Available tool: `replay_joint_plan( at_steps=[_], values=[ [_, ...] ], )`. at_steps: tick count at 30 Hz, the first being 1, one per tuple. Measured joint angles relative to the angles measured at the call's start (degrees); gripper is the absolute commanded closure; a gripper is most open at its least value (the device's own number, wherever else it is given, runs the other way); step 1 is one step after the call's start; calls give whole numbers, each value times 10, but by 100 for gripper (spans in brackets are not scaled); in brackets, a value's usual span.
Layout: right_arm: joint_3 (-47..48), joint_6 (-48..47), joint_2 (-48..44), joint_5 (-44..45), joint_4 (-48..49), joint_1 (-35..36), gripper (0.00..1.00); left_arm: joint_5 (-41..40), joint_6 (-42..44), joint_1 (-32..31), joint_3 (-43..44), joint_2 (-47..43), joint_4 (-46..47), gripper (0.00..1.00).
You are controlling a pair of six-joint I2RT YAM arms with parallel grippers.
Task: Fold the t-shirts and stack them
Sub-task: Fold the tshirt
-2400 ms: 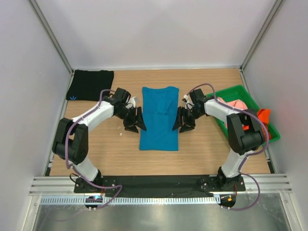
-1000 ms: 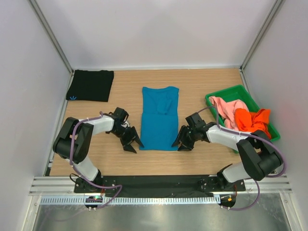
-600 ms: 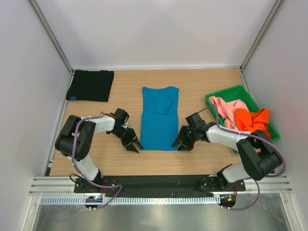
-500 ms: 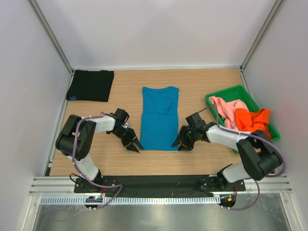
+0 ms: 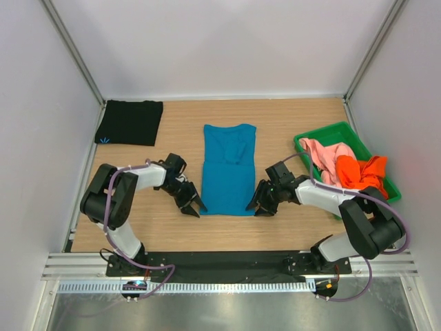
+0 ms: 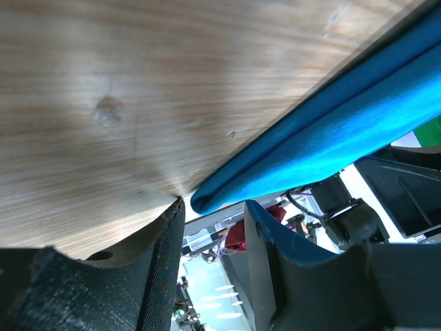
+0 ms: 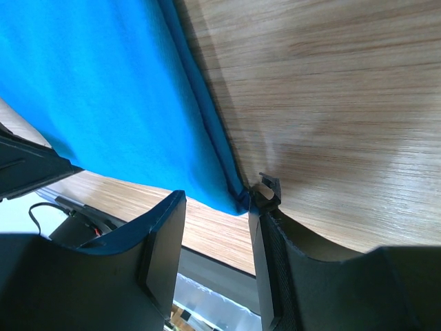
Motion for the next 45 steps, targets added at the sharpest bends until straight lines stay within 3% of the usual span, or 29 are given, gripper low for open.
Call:
replay_joint_plan(
  at_steps=[6,15,17,18,21,27,32,45],
  values=[
    [0,-3,0,0,1,0,51,-6,2,0,10,7,-2,62],
    [8,-5,17,-15,1,-1,54,-8,18,0,20,20,-3,83],
    [11,-9,22,-17,3,-1,63,-9,22,0,21,22,0,97],
    [12,-14,25,-17,3,-1,81,-10,27,0,22,23,2,100],
    [13,-25,37,-16,6,-1,99,-9,36,0,22,23,3,100],
    [14,-43,37,-19,6,-1,99,-19,45,-1,4,0,18,100],
    [-1,-46,12,-12,-7,16,98,-53,42,-11,-50,-69,31,100],
    [-85,48,-220,39,-86,156,99,-107,-37,-110,-179,-350,7,100]
  ],
)
